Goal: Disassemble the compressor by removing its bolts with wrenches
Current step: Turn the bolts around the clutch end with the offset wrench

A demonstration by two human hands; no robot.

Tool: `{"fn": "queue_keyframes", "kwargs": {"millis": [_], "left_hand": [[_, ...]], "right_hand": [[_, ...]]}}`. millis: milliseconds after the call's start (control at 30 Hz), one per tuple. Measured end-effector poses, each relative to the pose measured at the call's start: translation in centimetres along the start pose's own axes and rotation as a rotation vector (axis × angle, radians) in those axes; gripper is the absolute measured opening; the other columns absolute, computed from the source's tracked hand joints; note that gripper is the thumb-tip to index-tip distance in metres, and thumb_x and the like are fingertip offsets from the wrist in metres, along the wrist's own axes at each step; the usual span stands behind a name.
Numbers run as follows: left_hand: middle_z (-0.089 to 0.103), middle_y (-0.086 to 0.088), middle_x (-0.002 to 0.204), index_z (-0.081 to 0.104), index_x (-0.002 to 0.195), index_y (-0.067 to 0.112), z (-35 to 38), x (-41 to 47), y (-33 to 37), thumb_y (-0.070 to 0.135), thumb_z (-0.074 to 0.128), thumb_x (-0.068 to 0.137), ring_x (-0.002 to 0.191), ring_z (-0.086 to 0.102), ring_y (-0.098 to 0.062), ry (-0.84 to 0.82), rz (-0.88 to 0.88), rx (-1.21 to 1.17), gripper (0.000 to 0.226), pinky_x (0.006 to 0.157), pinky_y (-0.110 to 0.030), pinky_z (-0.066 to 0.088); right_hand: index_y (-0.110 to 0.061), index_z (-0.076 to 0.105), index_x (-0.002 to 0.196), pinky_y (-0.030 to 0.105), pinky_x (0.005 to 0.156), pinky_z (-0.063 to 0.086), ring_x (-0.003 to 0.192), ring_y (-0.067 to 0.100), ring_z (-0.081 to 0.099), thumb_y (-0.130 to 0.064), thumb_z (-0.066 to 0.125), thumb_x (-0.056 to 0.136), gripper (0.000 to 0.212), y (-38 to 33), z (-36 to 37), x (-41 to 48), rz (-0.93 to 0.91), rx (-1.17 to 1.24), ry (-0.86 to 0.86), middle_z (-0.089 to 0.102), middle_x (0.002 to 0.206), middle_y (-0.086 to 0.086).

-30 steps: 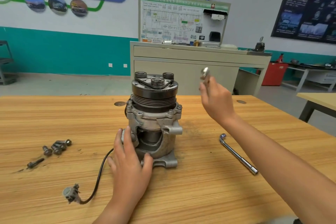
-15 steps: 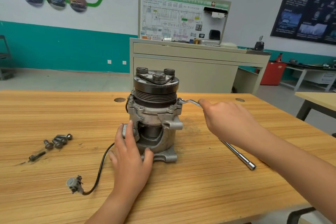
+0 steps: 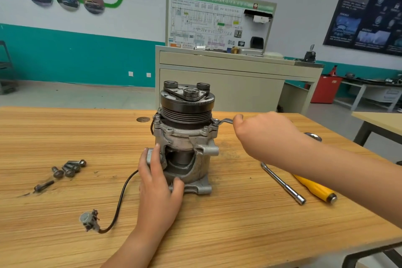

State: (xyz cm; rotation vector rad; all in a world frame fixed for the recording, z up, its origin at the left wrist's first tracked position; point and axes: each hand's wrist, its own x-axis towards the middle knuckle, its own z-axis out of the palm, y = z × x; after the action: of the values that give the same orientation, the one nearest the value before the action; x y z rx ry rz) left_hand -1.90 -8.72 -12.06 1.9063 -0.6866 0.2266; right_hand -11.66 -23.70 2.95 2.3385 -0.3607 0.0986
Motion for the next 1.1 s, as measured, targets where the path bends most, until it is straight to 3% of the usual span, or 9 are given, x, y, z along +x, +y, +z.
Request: {"fn": "queue_keyframes", "kwargs": {"millis": [100,333,533,633,700,767,867,1000,1100], "left_hand": [[0.007,-0.005,0.153,0.011,0.149,0.017,0.1,0.1,-0.1,0.003,0.06,0.083,0.136,0.024,-0.026,0.019,0.018,-0.029,0.083,0.109,-0.04,0.026],[0.011,0.001,0.156,0.003,0.15,0.016,0.2,0.3,-0.5,0.013,0.053,0.091,0.142,0.012,-0.011,0.085,-0.055,-0.143,0.077,0.11,-0.026,0.012],[0.015,-0.001,0.155,0.009,0.15,0.014,0.2,0.5,-0.7,0.013,0.053,0.091,0.141,0.017,-0.015,0.073,-0.059,-0.112,0.074,0.11,-0.028,0.015],[0.014,0.0,0.155,0.007,0.15,0.015,0.2,0.7,-0.5,0.016,0.051,0.092,0.141,0.015,-0.014,0.081,-0.059,-0.128,0.072,0.11,-0.026,0.014],[0.011,0.002,0.156,0.005,0.15,0.016,0.2,0.7,-0.5,0.019,0.048,0.094,0.142,0.013,-0.012,0.078,-0.069,-0.146,0.071,0.111,-0.026,0.013],[0.011,0.005,0.156,0.004,0.15,0.018,0.2,0.7,-0.5,0.023,0.045,0.094,0.142,0.013,-0.011,0.077,-0.07,-0.156,0.07,0.112,-0.028,0.014],[0.012,0.006,0.156,0.004,0.151,0.019,0.1,0.7,-0.5,0.028,0.043,0.094,0.14,0.015,-0.009,0.083,-0.074,-0.152,0.069,0.108,-0.025,0.014],[0.014,0.006,0.155,0.006,0.15,0.019,-0.1,0.6,-0.7,0.027,0.042,0.095,0.14,0.016,-0.01,0.071,-0.059,-0.141,0.067,0.109,-0.024,0.015],[0.015,0.004,0.155,0.008,0.15,0.017,0.0,0.6,-0.6,0.025,0.042,0.095,0.141,0.016,-0.01,0.073,-0.044,-0.133,0.066,0.109,-0.024,0.015]], "right_hand": [[-0.003,0.039,0.122,0.025,0.036,0.024,0.042,0.016,0.033,-0.005,0.038,0.091,0.032,0.4,0.3,0.2,0.001,0.024,0.007,0.034,0.054,-0.001],[-0.014,0.026,0.133,0.025,0.038,0.026,0.046,0.012,0.037,-0.025,0.027,0.095,0.04,1.1,2.3,0.1,-0.019,0.152,0.108,0.039,0.056,-0.005],[-0.018,0.03,0.13,0.025,0.04,0.019,0.048,0.013,0.031,-0.008,0.041,0.09,0.043,3.0,3.7,1.7,-0.032,0.096,0.157,0.032,0.065,-0.003],[-0.017,0.037,0.125,0.026,0.046,0.027,0.058,0.018,0.042,-0.003,0.046,0.088,0.041,3.5,4.4,3.7,-0.032,0.101,0.211,0.041,0.071,-0.001],[-0.01,0.047,0.117,0.029,0.059,0.039,0.072,0.022,0.055,0.004,0.048,0.086,0.035,3.0,5.0,5.1,-0.044,0.149,0.275,0.057,0.083,0.003],[0.002,0.061,0.094,0.036,0.069,0.051,0.069,0.028,0.063,0.017,0.058,0.072,0.027,1.9,5.6,6.6,-0.053,0.274,0.468,0.065,0.078,0.013],[0.005,0.065,0.074,0.035,0.058,0.054,0.057,0.027,0.063,0.019,0.066,0.063,0.018,0.1,5.8,8.2,-0.064,0.479,0.663,0.066,0.069,0.016],[-0.011,0.057,0.122,0.037,0.07,0.051,0.093,0.027,0.063,-0.004,0.046,0.093,0.032,0.1,6.3,8.2,0.07,0.612,0.52,0.067,0.107,0.008],[-0.011,0.042,0.134,0.044,0.066,0.049,0.075,0.028,0.06,-0.015,0.039,0.098,0.036,1.0,5.9,5.8,0.297,0.967,0.572,0.064,0.084,0.011]]}}
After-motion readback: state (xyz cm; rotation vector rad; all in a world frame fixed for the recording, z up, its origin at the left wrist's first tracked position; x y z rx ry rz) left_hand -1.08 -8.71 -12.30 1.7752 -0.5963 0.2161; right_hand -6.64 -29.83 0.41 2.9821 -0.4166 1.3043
